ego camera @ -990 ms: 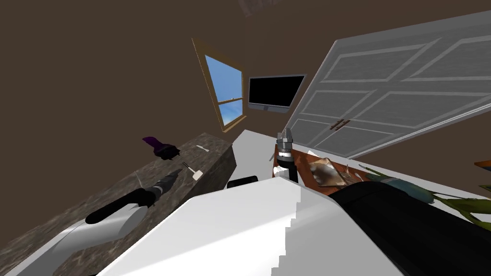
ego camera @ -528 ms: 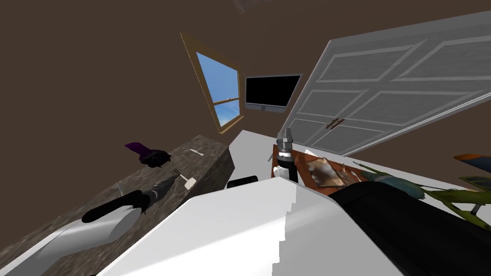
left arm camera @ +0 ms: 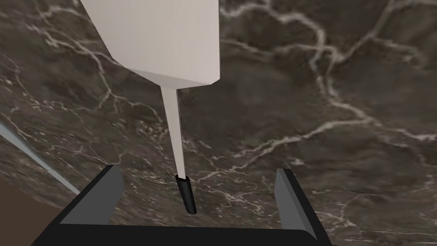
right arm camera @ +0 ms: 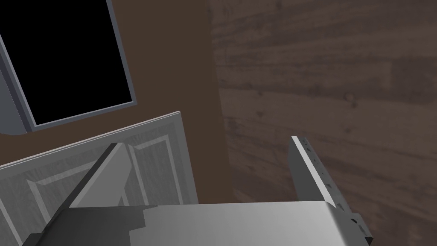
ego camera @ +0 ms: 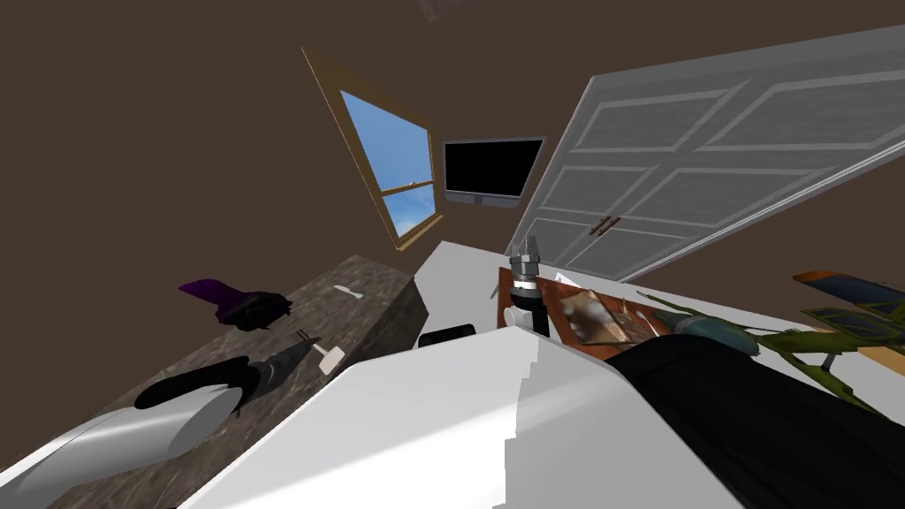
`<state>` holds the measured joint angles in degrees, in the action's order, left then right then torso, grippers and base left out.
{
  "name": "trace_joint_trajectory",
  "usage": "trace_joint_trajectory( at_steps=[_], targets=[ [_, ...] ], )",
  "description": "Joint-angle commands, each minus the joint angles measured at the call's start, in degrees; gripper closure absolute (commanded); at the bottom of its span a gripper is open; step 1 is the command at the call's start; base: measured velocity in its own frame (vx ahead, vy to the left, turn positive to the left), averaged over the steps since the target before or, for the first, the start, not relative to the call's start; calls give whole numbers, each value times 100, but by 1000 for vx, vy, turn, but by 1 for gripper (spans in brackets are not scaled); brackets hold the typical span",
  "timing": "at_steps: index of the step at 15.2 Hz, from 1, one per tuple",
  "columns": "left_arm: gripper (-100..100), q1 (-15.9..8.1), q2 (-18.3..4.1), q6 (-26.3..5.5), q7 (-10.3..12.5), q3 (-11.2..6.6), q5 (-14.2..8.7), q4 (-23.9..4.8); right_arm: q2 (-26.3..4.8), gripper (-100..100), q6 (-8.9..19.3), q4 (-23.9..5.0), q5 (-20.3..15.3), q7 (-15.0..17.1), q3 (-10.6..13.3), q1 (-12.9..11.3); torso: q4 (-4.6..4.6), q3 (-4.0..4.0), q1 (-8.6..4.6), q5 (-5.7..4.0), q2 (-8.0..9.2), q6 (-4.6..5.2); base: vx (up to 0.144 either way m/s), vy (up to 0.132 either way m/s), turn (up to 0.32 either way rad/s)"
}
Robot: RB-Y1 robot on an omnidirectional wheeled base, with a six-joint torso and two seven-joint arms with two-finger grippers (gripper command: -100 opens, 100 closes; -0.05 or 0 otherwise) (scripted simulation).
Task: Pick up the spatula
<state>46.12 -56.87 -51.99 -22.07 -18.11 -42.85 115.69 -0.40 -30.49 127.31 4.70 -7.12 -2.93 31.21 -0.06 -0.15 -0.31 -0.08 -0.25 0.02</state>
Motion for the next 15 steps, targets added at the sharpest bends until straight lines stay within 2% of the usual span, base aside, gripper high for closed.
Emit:
trace_joint_trajectory(
  at_steps=[1, 5, 10, 11, 12, 15],
  targets=[
    [-100, 29, -79, -223, -35, -11, -70, -18, 0, 0, 0, 0, 0, 0, 0, 0, 0, 0, 0, 0, 0, 0, 70, -36, -82],
    [-100, 150, -326, -684, -169, -61, -331, -116, 0, 0, 0, 0, 0, 0, 0, 0, 2, 5, 2, 0, 8, -1, 65, -39, -86],
    [-100, 238, -492, -1027, -265, -87, -518, -188, 0, 0, 0, 0, 0, 0, 0, 0, 2, 4, 2, 1, 8, -1, 65, -35, -68],
    [-100, 210, -456, -935, -242, -76, -475, -179, 0, 0, 0, 0, 0, 0, 0, 0, 2, 6, 3, 1, 10, -2, 31, -17, -16],
    [-100, 141, -354, -850, -279, 53, -388, -349, 0, 0, 0, 0, 0, 0, 0, 0, 3, 9, 6, 1, 17, -3, 9, 2, -71],
    [-100, 40, -183, -676, -323, 251, -239, -594, -1, 0, 0, 0, 0, 0, -1, -1, 7, 19, 28, 8, 34, -2, -4, 33, -112]
  ],
)
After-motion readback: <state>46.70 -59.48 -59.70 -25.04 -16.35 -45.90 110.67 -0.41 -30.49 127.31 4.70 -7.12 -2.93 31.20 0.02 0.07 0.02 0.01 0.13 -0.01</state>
